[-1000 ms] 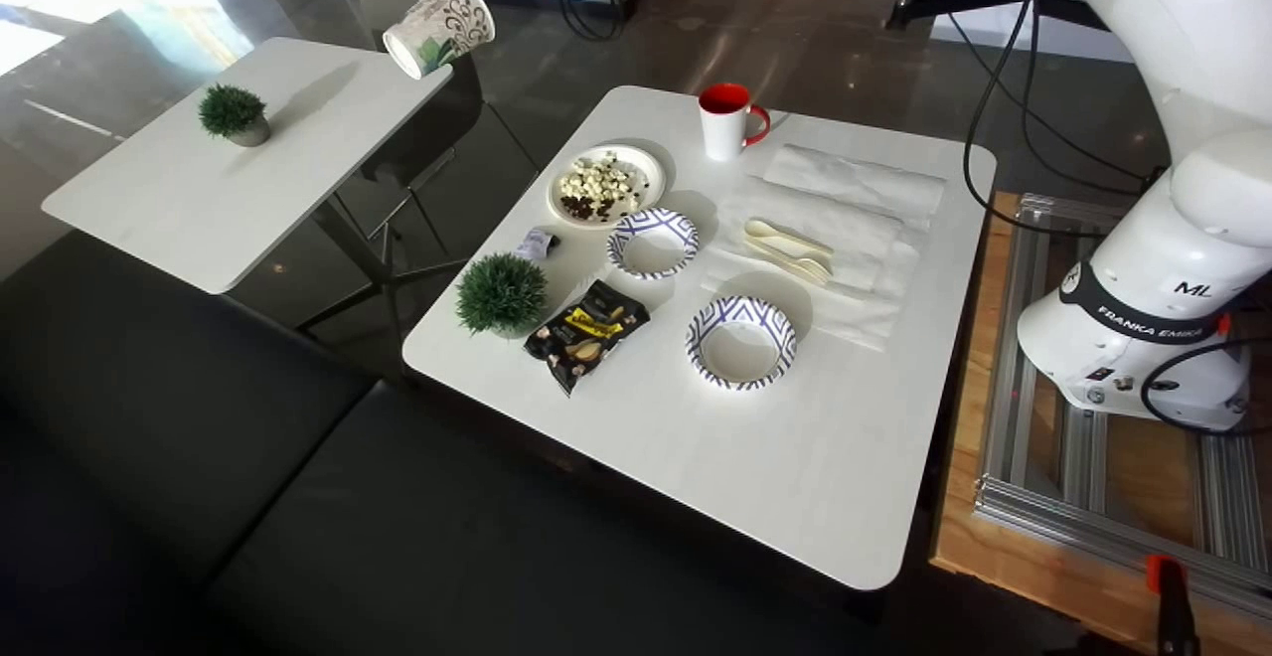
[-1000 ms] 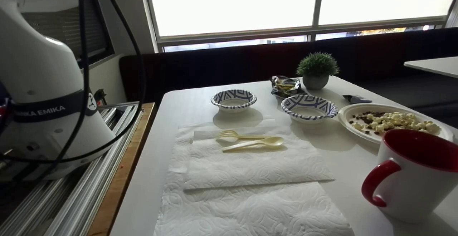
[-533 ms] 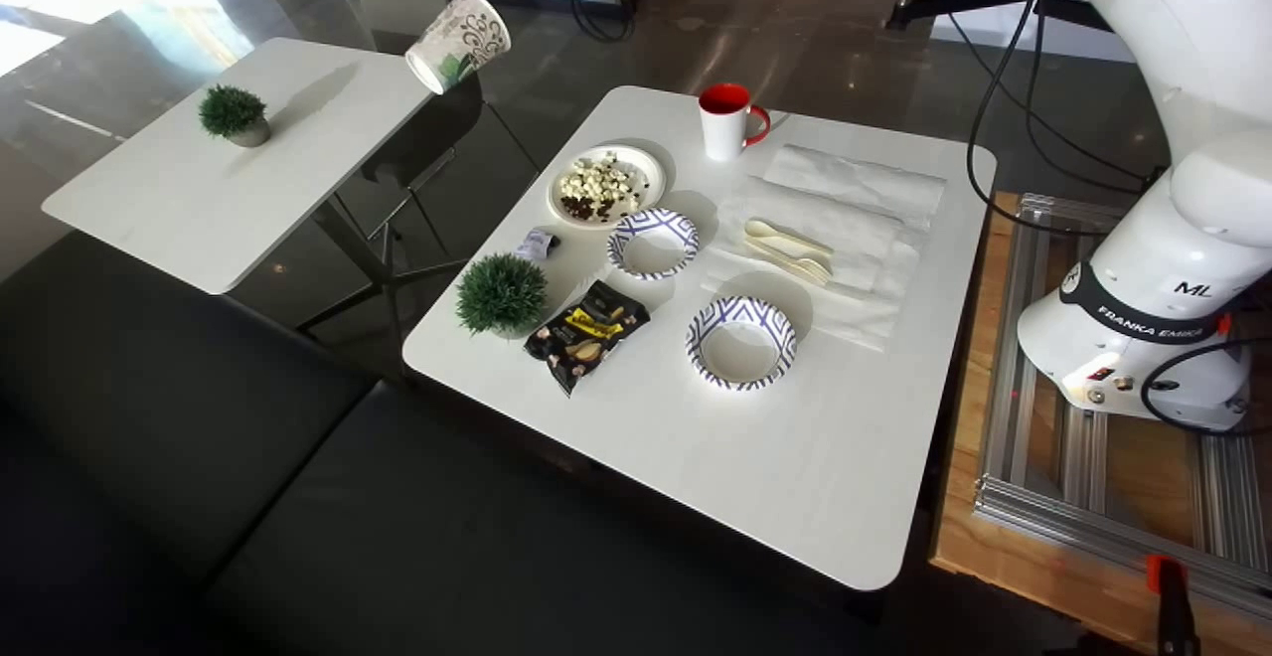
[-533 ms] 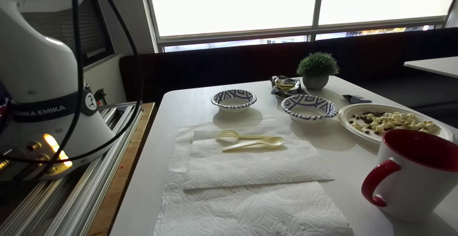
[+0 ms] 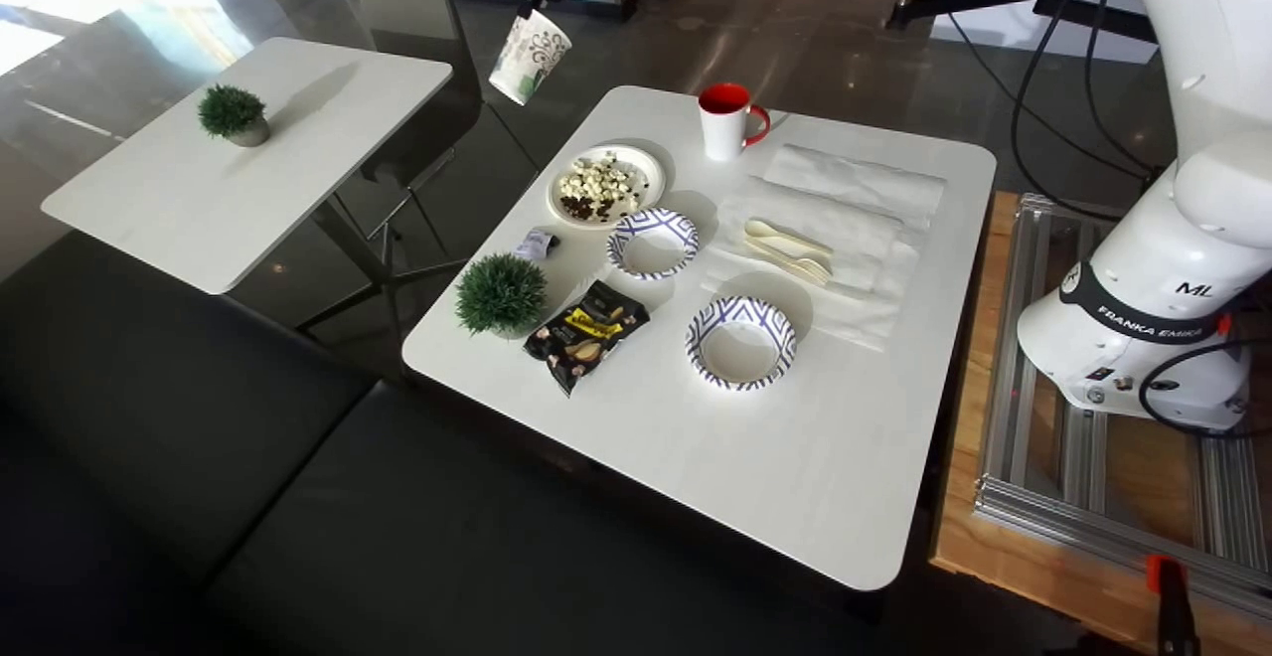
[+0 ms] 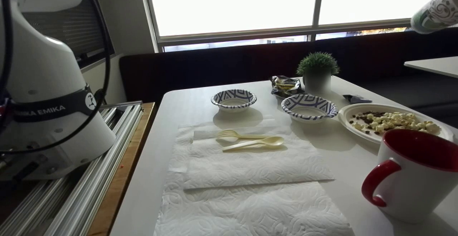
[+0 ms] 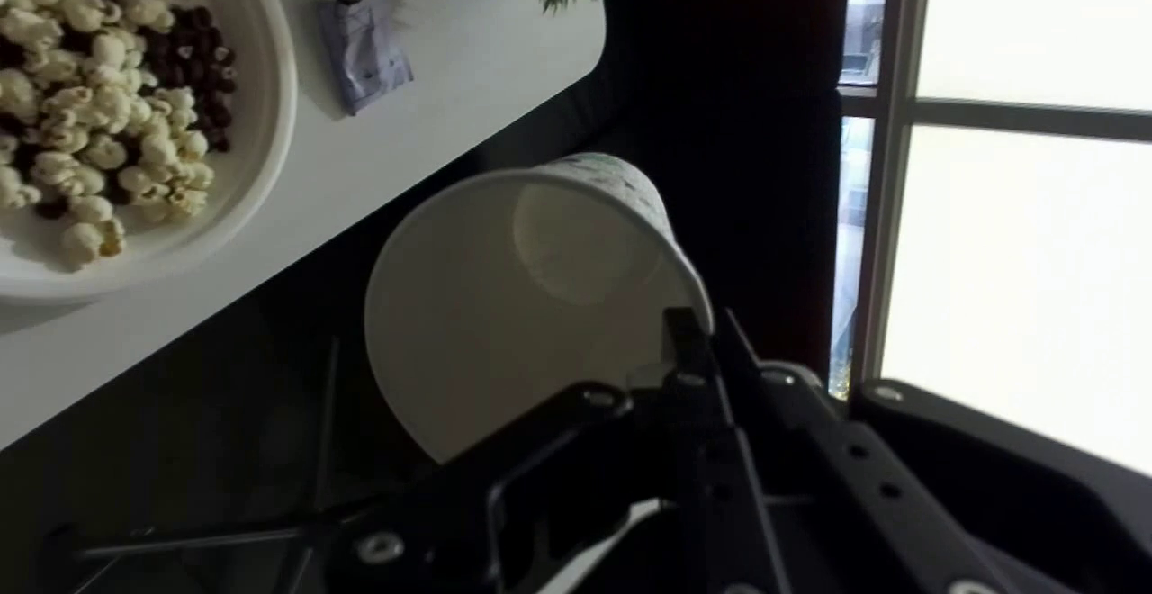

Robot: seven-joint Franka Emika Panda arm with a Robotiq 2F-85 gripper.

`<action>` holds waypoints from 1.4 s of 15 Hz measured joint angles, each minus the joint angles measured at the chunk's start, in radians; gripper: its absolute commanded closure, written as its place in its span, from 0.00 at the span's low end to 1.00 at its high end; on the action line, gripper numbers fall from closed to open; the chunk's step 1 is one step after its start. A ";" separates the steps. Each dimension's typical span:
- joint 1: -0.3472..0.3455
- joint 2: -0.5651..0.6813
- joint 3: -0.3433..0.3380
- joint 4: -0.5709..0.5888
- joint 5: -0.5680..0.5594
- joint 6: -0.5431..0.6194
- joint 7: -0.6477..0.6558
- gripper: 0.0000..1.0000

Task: Pour the contents from the cup onto the white plate

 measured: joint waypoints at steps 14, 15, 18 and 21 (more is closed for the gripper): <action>0.273 -0.235 -0.208 -0.586 -0.486 0.647 0.129 0.99; 0.283 -0.246 -0.226 -0.608 -0.547 0.659 0.168 0.99; 0.317 -0.266 -0.292 -0.646 -0.731 0.663 0.291 0.99; 0.360 -0.267 -0.358 -0.659 -0.910 0.640 0.410 0.99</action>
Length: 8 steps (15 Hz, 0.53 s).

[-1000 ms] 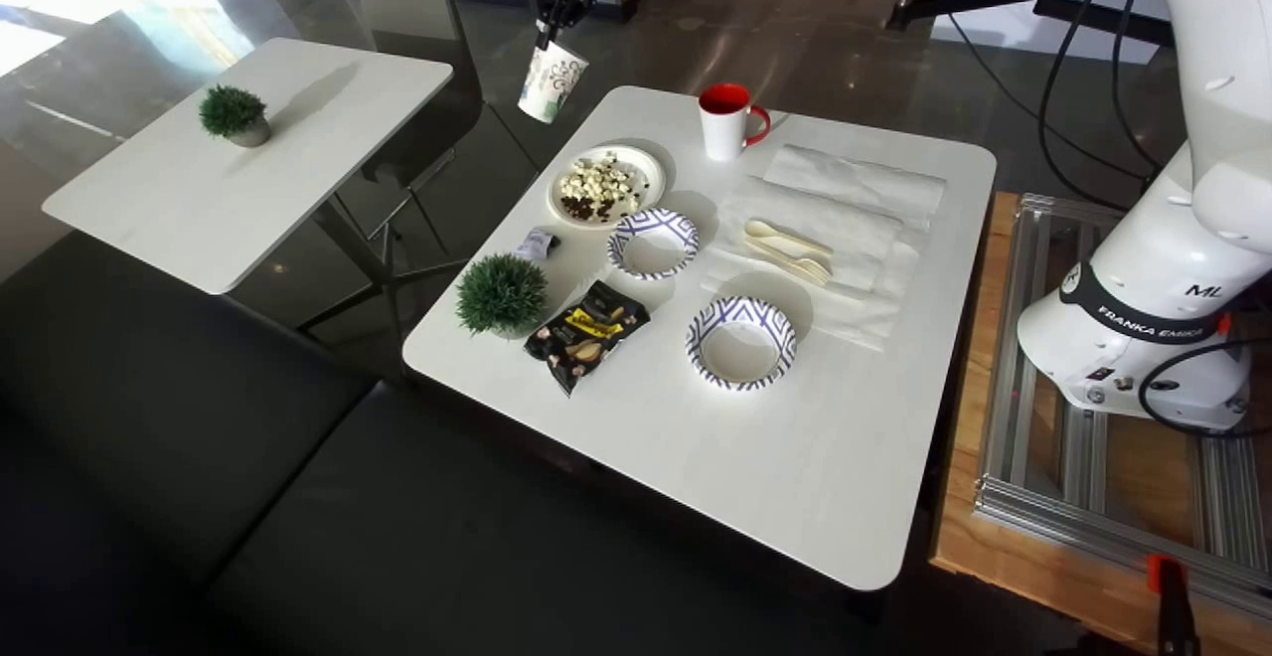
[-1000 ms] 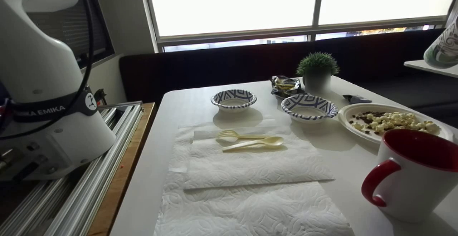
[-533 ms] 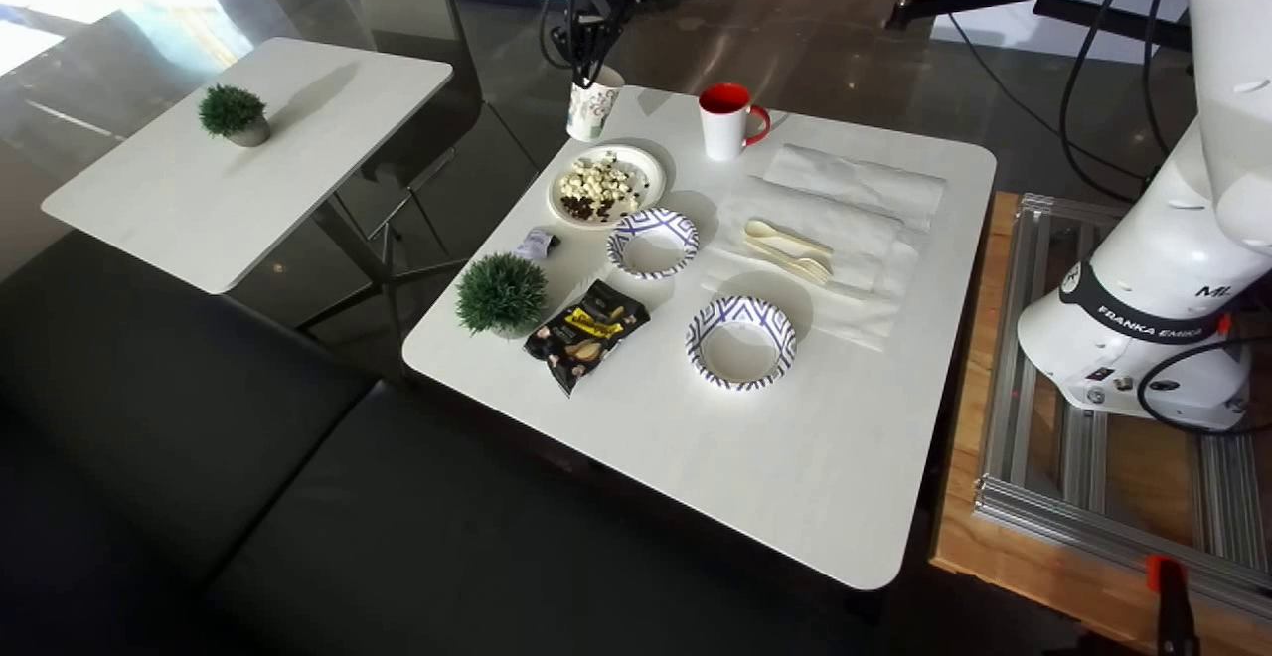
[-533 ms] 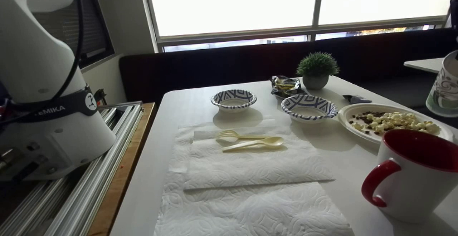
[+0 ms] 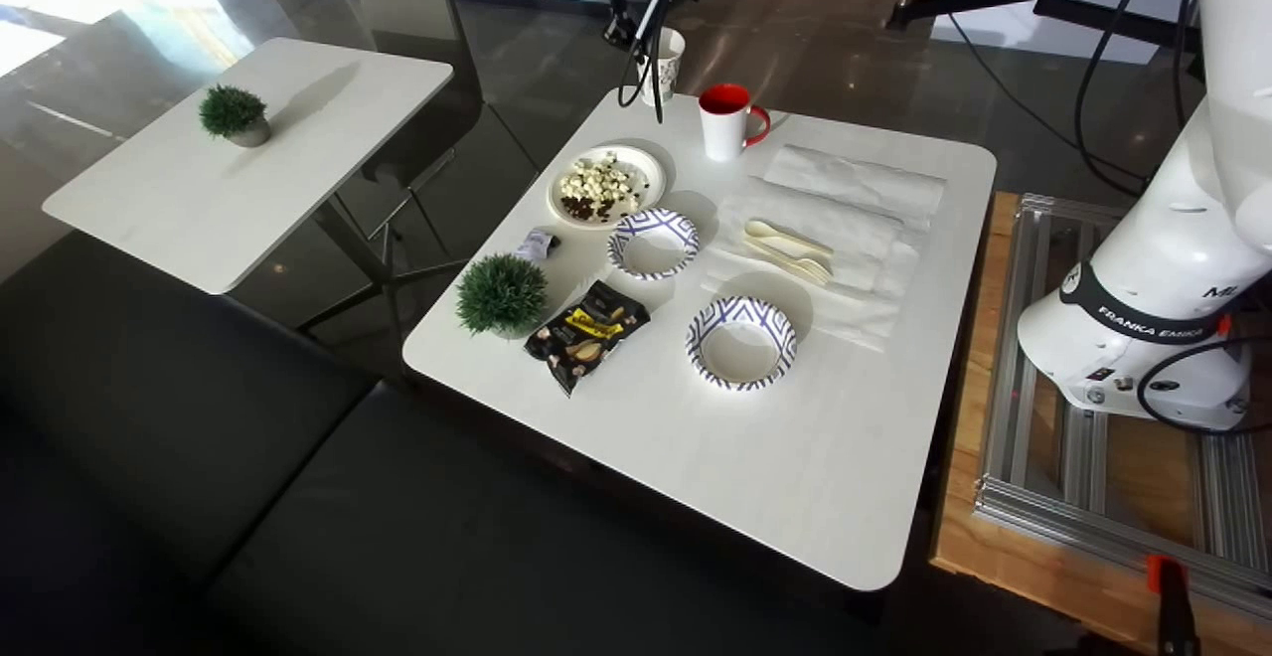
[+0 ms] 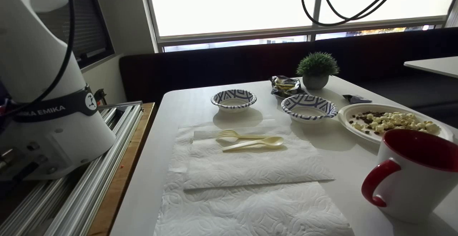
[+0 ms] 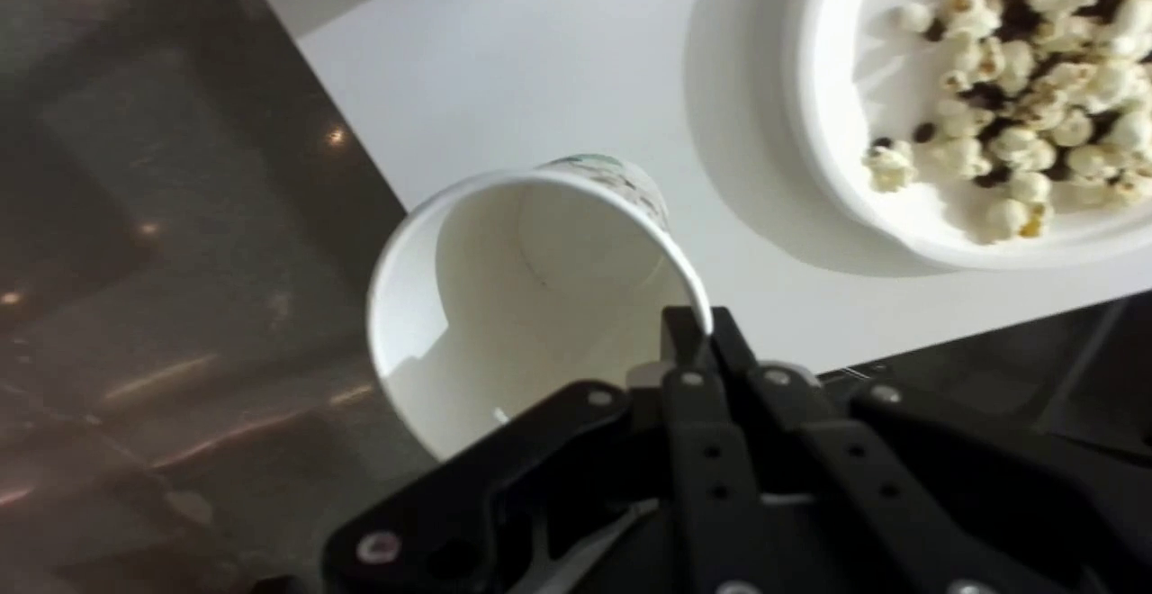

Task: Pour the contents from the cup onto the white plate

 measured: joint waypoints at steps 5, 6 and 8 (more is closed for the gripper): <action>0.058 0.017 -0.037 0.006 -0.222 -0.149 0.080 0.99; 0.063 0.020 -0.031 0.009 -0.240 -0.169 0.077 0.99; 0.064 0.025 -0.012 0.014 -0.250 -0.178 0.064 0.99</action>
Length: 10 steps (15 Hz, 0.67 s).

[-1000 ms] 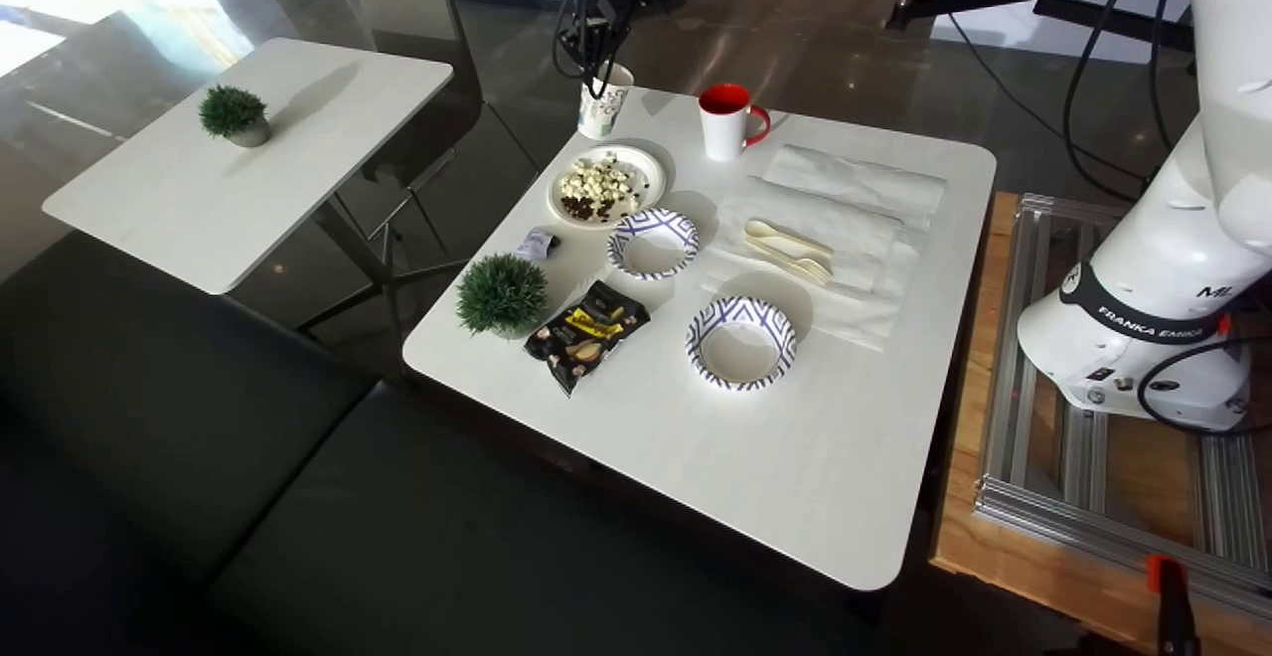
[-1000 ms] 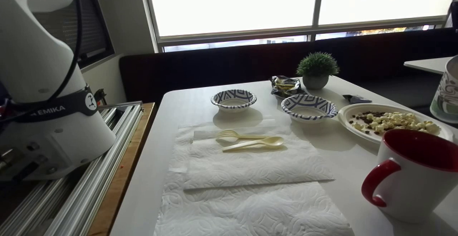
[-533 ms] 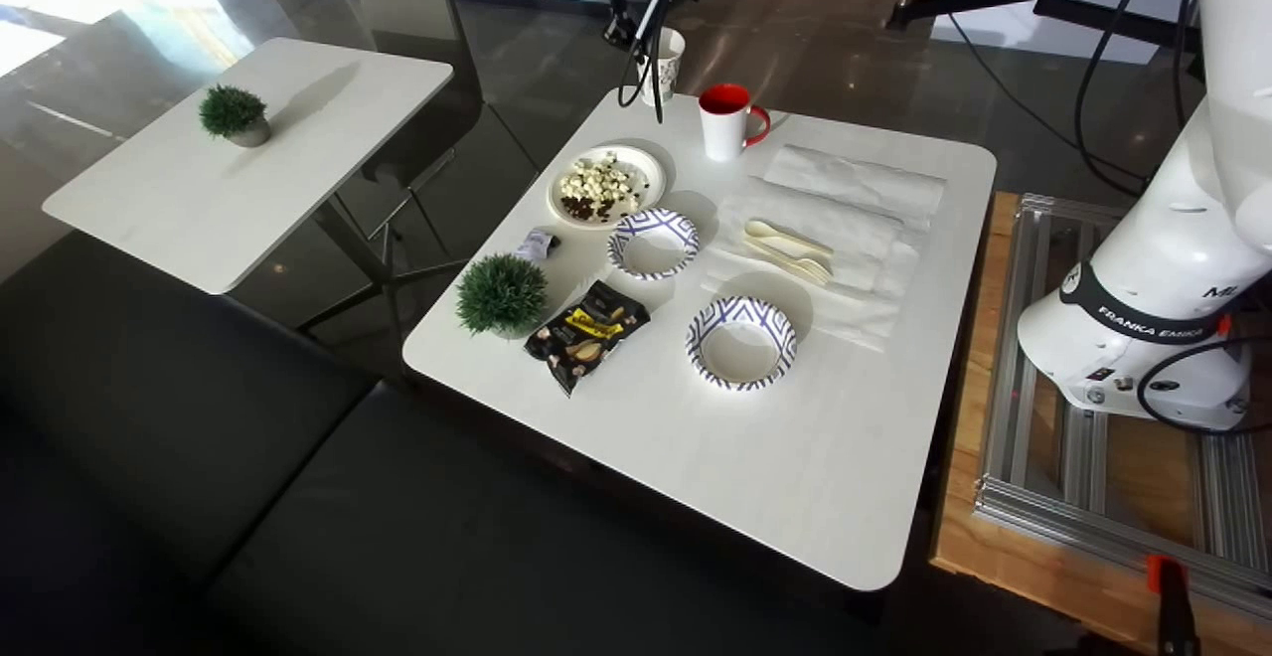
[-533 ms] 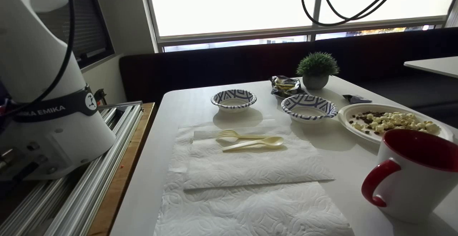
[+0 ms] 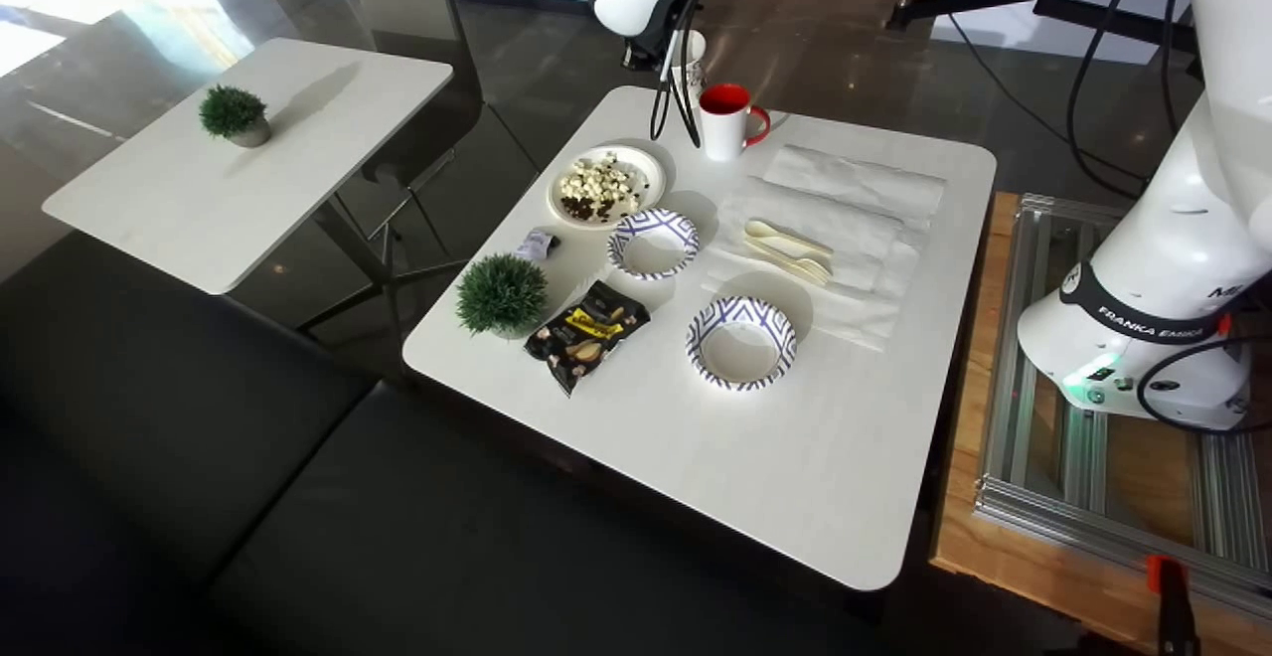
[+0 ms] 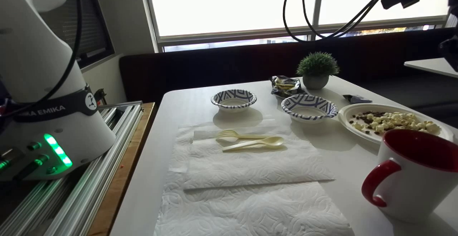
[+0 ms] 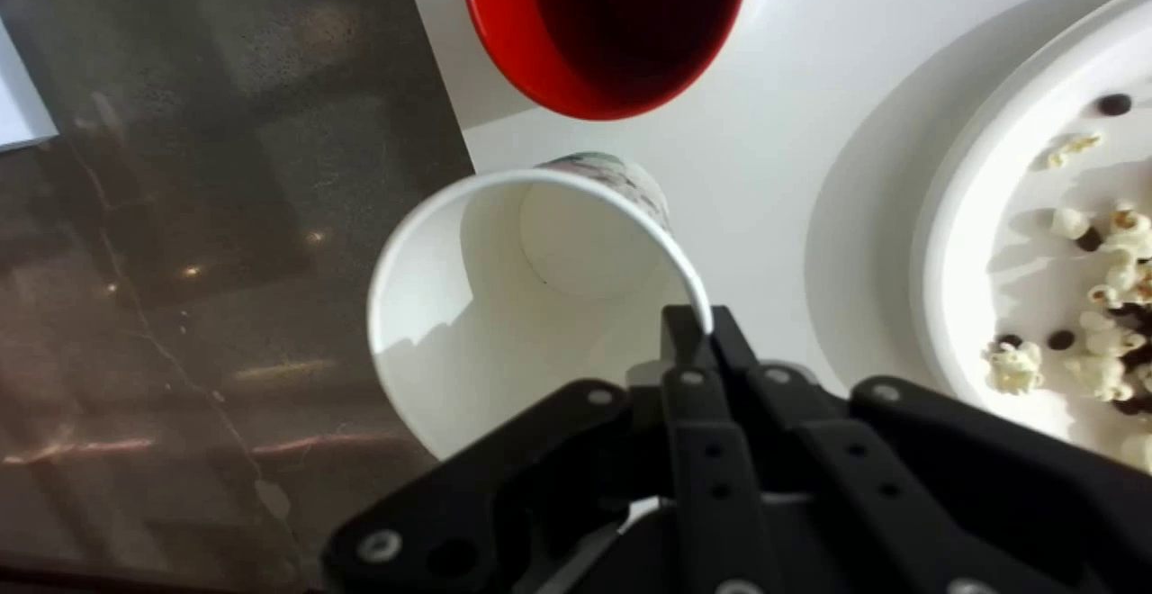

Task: Pour the contents from the cup onto the white plate

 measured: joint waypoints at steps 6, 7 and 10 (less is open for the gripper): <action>-0.024 0.009 0.046 0.027 0.006 0.006 -0.042 0.99; -0.034 0.012 0.055 0.031 0.009 0.011 -0.050 0.99; -0.066 0.031 0.087 0.048 0.040 0.033 -0.071 0.99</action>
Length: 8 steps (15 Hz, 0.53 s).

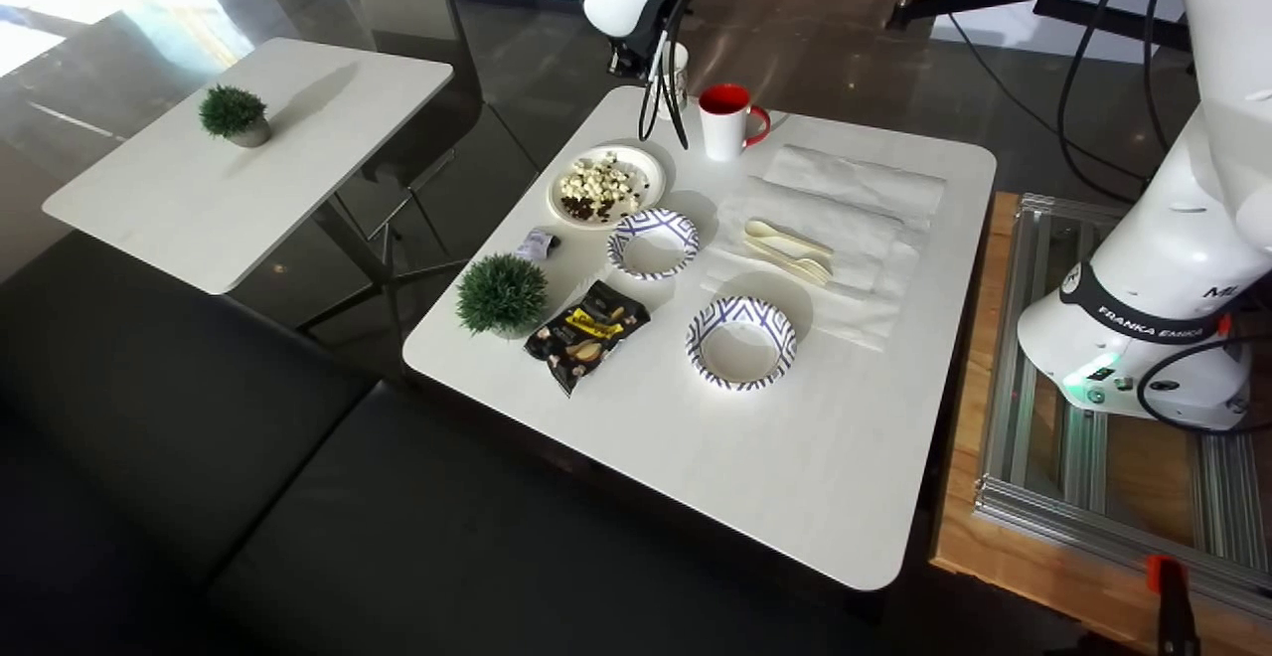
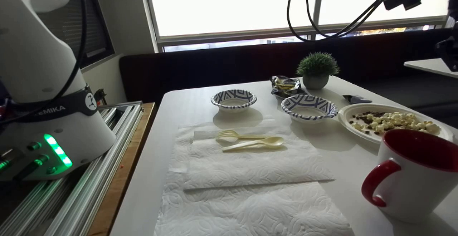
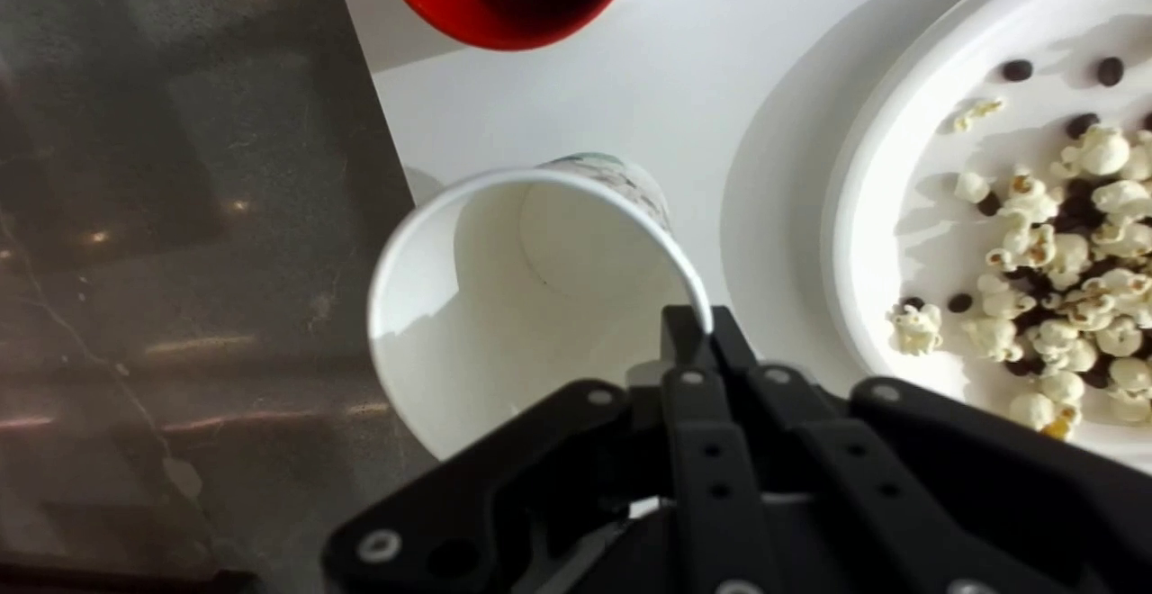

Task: Pour the contents from the cup onto the white plate

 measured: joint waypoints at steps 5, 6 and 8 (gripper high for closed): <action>-0.038 0.045 0.028 0.033 0.063 0.054 -0.031 0.99; -0.044 0.053 0.032 0.039 0.077 0.065 -0.037 0.99; -0.057 0.069 0.042 0.053 0.103 0.078 -0.050 0.99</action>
